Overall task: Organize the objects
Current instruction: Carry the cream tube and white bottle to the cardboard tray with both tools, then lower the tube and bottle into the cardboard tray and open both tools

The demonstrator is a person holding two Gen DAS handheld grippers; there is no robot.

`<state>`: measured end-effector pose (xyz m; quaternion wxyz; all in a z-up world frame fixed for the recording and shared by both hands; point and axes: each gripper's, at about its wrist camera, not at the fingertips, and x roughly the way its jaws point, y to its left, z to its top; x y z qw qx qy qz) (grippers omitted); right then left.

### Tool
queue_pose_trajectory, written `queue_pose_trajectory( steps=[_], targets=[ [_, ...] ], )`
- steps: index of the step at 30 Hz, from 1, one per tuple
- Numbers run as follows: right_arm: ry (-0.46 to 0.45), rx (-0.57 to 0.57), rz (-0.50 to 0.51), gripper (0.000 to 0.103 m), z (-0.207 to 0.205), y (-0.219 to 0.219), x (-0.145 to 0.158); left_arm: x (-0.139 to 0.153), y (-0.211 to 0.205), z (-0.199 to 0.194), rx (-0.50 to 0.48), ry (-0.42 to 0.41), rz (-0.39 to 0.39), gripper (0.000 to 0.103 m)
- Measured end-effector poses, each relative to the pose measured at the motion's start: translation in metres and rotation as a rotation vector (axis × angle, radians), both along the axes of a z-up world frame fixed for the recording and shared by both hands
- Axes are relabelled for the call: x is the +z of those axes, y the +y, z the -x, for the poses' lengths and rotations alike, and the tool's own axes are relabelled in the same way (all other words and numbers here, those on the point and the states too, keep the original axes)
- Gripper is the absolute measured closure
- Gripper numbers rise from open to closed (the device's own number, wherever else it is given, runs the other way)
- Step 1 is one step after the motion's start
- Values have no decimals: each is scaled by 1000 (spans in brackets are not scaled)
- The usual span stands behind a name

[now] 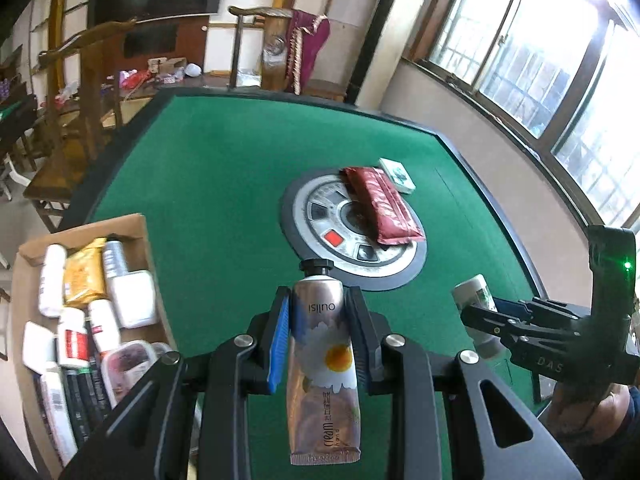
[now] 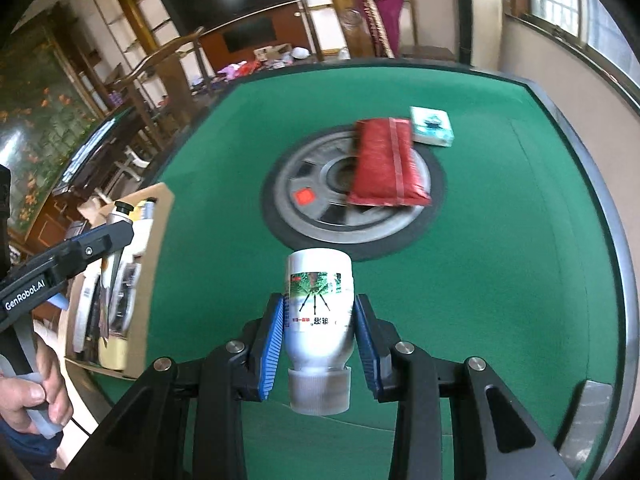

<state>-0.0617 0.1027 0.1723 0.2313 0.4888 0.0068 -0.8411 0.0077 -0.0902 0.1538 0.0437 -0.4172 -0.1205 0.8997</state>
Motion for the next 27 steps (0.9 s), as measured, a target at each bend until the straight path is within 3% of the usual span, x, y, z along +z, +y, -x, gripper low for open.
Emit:
queue_pose_trajectory(
  steps=[10,27],
  targets=[
    [-8,112,34,65,-14,-81,3,12,-63,-41,92,19,25,76],
    [-40,328,35,65,-35,-223,-7,-6,-179,-100,279,-32,1,76]
  ],
)
